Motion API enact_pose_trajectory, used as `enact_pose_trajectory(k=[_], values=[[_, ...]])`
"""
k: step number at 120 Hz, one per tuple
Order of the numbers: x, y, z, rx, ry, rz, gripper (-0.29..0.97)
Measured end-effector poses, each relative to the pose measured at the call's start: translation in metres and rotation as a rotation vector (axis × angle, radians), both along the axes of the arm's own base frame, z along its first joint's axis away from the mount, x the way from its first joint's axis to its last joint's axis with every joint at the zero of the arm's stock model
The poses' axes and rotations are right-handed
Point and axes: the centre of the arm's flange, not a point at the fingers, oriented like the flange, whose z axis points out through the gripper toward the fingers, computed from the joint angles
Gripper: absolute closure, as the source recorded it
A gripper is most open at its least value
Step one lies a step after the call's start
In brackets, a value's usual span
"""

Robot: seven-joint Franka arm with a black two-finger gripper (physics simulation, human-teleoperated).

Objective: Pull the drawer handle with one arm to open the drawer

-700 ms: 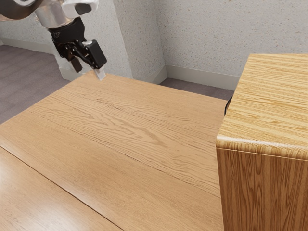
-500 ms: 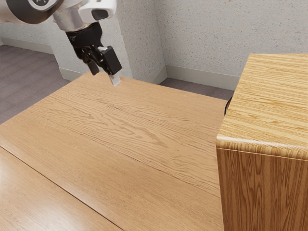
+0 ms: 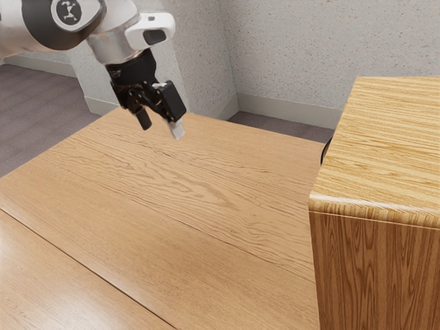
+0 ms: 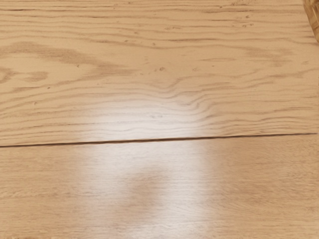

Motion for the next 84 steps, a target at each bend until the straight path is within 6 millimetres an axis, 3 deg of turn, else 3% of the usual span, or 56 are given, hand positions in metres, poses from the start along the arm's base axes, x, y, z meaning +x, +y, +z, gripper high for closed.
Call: enact_pose_trajectory(k=[19, 34, 46, 54, 71, 84], values=[[-0.004, -0.021, -0.003, -0.017, -0.044, 0.084, 0.00], [-0.018, -0.062, 0.001, -0.065, -0.107, 0.091, 0.00], [-0.012, -0.101, -0.008, -0.206, -0.121, 0.078, 0.00], [-0.008, -0.116, -0.008, -0.281, -0.129, 0.080, 0.00], [0.023, -0.123, -0.034, -0.423, -0.089, 0.138, 0.00], [0.034, -0.096, -0.036, -0.487, -0.096, 0.221, 0.00]])
